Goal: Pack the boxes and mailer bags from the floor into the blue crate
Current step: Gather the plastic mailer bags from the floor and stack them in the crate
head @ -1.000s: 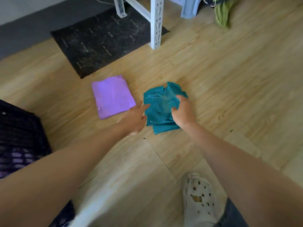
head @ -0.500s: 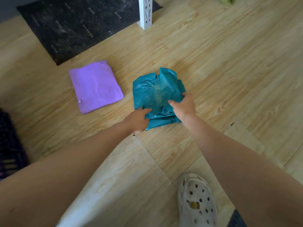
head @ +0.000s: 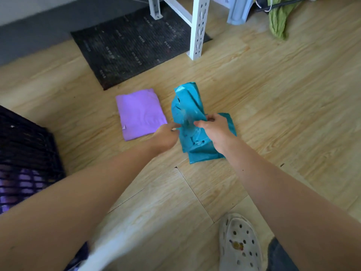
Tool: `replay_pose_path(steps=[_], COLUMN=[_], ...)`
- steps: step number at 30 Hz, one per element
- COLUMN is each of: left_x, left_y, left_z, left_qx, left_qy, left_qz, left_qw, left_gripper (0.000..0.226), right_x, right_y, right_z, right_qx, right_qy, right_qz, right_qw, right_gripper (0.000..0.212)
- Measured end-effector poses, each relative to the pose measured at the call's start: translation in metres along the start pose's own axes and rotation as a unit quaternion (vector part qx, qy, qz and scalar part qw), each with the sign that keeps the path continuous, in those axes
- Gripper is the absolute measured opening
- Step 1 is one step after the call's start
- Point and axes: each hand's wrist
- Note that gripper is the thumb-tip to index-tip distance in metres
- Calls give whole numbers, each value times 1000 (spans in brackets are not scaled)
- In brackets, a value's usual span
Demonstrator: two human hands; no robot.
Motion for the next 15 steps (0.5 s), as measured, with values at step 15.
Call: replay_pose_path(steps=[15], left_x=[205], left_y=[64], left_z=[-144], left_qx=[94], left_qy=[283], left_qz=[-246], left_qw=[922], left_gripper=[34], right_x=[-91], right_y=[-55], right_z=[-176], right_qx=[470], right_qy=[38], right_qz=[-329], right_qw=[818], right_gripper=[24])
Point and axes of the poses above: each hand's wrist, its own z-axis towards the middle knuckle, its own x-axis out of the back of the hand, y = z × x, and after that the axes turned 10 degrees about -x, right-handed
